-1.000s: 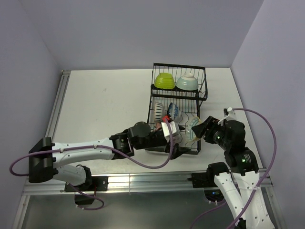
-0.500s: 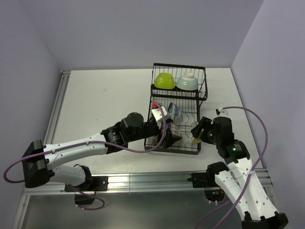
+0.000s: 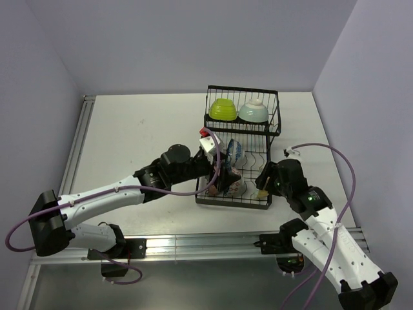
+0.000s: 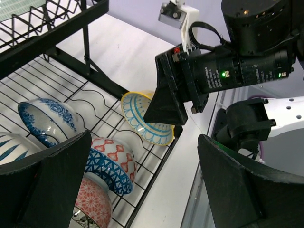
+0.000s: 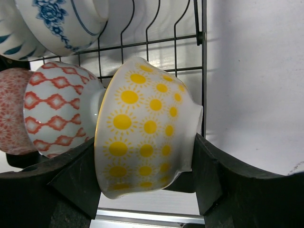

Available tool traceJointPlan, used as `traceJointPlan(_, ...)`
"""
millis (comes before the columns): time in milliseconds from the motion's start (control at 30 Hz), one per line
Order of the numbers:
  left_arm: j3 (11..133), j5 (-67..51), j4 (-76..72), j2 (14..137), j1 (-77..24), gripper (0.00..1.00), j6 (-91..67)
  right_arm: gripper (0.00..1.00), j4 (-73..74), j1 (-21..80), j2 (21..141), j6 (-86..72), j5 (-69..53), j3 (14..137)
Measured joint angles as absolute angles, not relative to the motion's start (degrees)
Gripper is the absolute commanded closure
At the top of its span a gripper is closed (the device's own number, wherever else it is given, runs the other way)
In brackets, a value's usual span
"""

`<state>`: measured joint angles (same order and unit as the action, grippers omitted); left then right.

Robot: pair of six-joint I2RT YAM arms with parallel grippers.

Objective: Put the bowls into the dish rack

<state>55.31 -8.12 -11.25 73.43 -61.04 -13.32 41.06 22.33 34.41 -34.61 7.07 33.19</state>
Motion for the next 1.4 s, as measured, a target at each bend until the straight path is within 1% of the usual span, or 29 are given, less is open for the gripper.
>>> traceJointPlan(767, 56.4, -10.07, -8.86, 73.82, -58.54, 0.01, -14.7, 1.0, 41.1, 22.63, 39.18, -33.39, 5.34, 33.85)
traceJointPlan(867, 56.29, -11.0, -8.78, 73.82, -58.15, 0.04, -14.46, 1.0, 41.5, 22.63, 39.13, -33.28, 5.02, 34.15)
traceJointPlan(1067, 51.9, -12.69, -10.61, 73.01, -57.98, 0.05, -14.24, 1.0, 42.06, 22.63, 38.81, -32.91, 5.04, 36.53)
traceJointPlan(1400, 51.66, -12.75, -11.35, 73.36, -57.95, 0.05, -14.24, 1.0, 42.04, 22.65, 41.85, -32.25, 5.06, 36.6)
